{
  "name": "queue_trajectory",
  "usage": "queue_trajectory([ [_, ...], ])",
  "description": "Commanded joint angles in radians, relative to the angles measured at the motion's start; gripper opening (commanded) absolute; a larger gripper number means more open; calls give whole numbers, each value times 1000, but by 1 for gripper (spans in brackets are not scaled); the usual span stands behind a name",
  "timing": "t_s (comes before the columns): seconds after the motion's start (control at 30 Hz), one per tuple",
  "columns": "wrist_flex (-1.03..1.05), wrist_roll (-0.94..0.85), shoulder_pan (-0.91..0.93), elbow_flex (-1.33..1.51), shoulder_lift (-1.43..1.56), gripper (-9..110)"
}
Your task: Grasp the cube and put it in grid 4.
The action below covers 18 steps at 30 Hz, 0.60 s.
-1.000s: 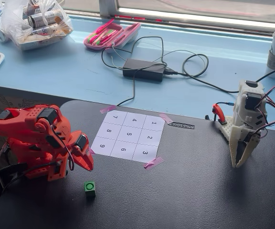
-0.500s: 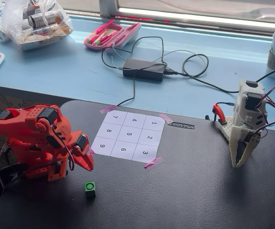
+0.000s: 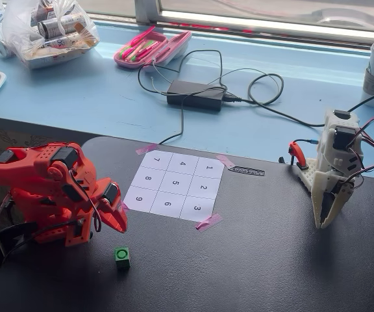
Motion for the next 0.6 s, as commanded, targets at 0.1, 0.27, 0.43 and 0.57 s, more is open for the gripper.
queue_trajectory([
  [0.1,64,3,8,15,-3,0],
  [0.27,61,12,-3,17,-3,0],
  [0.43,61,14,-3,17,-3,0],
  [0.57,61,15,3,17,-5,0],
])
